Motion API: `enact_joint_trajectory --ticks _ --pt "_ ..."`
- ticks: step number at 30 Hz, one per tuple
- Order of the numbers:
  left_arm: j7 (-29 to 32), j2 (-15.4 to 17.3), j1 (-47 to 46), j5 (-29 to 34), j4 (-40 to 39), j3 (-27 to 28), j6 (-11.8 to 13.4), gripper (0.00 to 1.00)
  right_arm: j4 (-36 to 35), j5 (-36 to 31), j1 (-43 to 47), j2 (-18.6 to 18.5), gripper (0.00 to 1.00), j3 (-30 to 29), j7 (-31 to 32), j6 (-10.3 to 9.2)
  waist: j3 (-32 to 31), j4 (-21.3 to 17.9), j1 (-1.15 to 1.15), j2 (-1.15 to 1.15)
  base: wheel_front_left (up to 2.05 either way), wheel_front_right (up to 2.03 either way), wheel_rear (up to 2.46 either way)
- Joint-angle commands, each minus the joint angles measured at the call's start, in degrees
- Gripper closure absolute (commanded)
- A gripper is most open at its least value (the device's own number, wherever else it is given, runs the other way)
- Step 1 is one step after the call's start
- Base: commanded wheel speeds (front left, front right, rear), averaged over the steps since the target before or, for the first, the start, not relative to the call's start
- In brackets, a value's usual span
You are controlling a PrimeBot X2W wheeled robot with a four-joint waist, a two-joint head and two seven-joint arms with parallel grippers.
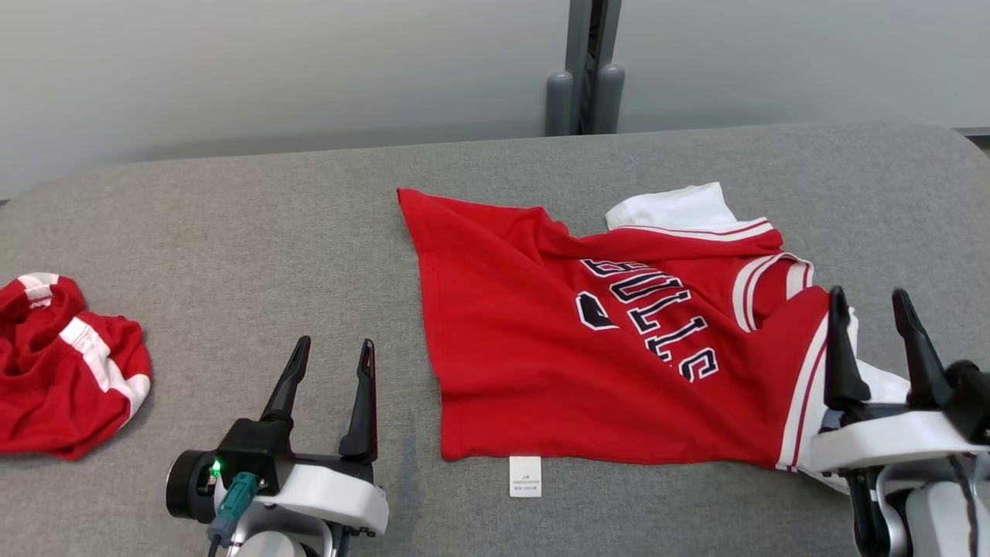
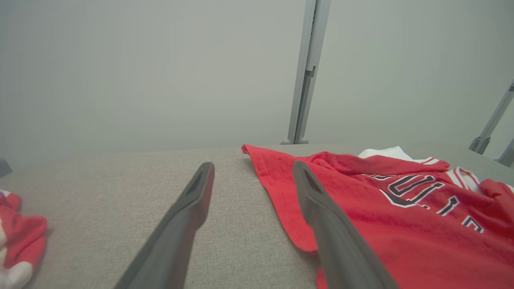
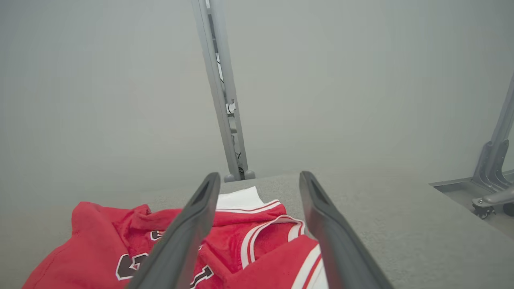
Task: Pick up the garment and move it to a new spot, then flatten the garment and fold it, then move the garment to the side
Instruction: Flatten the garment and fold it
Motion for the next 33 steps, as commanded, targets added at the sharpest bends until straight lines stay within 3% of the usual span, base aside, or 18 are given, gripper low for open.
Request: enact_joint_trajectory --ticks 1,8,23,26,33 --pt "-0.19 0.21 0.77 -0.26 -0.12 -0.05 0.06 0.0 -2.22 -2.54 -0.74 -0.82 0.0 0.83 -0.09 0.01 -0.29 0.62 0.0 0.0 0.0 0.0 0.0" --pt "-0.18 0.19 1.56 -1.8 -0.39 -0.84 0.0 0.0 -8.38 -7.32 1.57 -7.07 0.0 6.46 -0.08 0.0 -0.97 2.66 0.0 0.0 0.0 0.0 0.0" --pt "-0.19 0.21 1.71 -2.66 -0.69 -2.26 -0.14 0.0 -8.12 -5.48 3.5 -6.31 0.0 5.98 -0.09 0.0 -0.66 3.4 0.0 0.0 0.0 0.0 0.0" --pt "-0.18 0.19 1.87 -2.96 1.78 -4.11 -1.61 0.0 -7.79 -5.22 3.46 -5.97 0.0 5.66 -0.09 0.0 -0.39 2.87 0.0 0.0 0.0 0.0 0.0" --pt "-0.19 0.22 -0.5 -3.55 11.57 -10.97 -7.92 0.0 -7.21 -5.08 2.84 -5.6 0.0 5.74 -0.09 0.0 1.04 1.1 0.0 0.0 0.0 0.0 0.0"
